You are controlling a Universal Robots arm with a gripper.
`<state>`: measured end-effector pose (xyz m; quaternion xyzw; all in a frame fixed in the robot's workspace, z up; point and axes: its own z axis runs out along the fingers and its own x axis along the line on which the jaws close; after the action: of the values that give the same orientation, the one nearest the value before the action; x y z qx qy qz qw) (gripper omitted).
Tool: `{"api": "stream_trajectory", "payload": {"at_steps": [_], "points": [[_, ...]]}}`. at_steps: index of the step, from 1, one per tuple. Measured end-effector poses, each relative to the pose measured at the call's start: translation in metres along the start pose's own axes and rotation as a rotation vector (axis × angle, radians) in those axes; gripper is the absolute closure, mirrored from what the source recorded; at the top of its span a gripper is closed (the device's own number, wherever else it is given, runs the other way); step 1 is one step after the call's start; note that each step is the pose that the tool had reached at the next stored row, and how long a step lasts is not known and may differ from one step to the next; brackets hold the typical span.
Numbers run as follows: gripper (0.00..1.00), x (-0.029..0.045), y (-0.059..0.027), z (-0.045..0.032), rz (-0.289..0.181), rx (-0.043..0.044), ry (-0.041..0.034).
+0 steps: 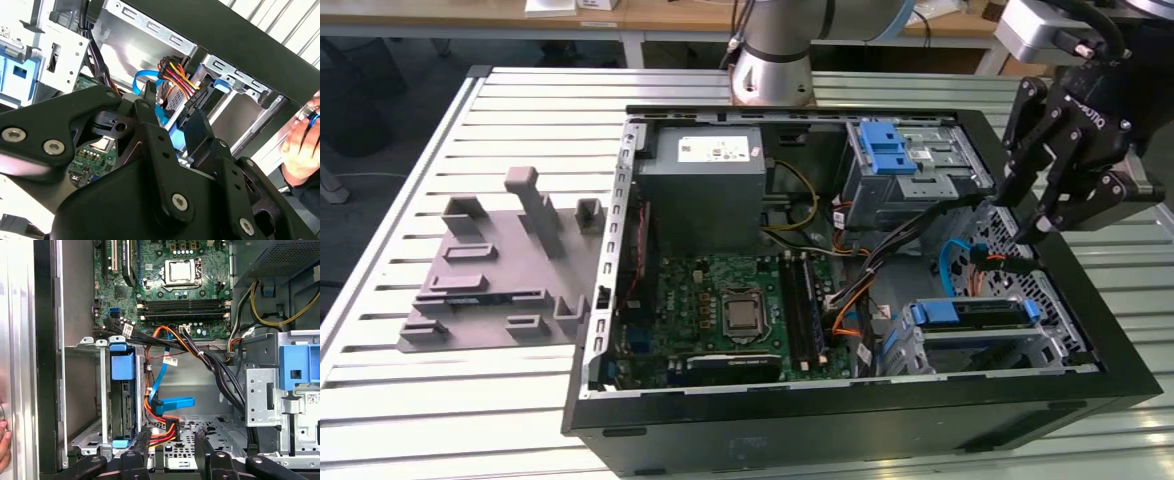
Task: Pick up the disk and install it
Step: 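Insert the first disk wire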
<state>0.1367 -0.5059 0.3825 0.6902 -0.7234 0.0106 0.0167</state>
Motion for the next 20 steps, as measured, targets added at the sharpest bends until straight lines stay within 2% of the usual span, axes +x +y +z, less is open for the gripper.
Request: {"api": "stream_trajectory", "payload": {"at_steps": [8, 12, 20], "points": [[0.5, 0.0077, -0.0004, 0.0039, 0.0, 0.0, 0.0], [0.5, 0.0085, -0.0005, 0.0049, 0.002, 0.0, 0.0001], [0.5, 0.0083, -0.0023, 0.01, 0.066, -0.0024, 0.001]]}}
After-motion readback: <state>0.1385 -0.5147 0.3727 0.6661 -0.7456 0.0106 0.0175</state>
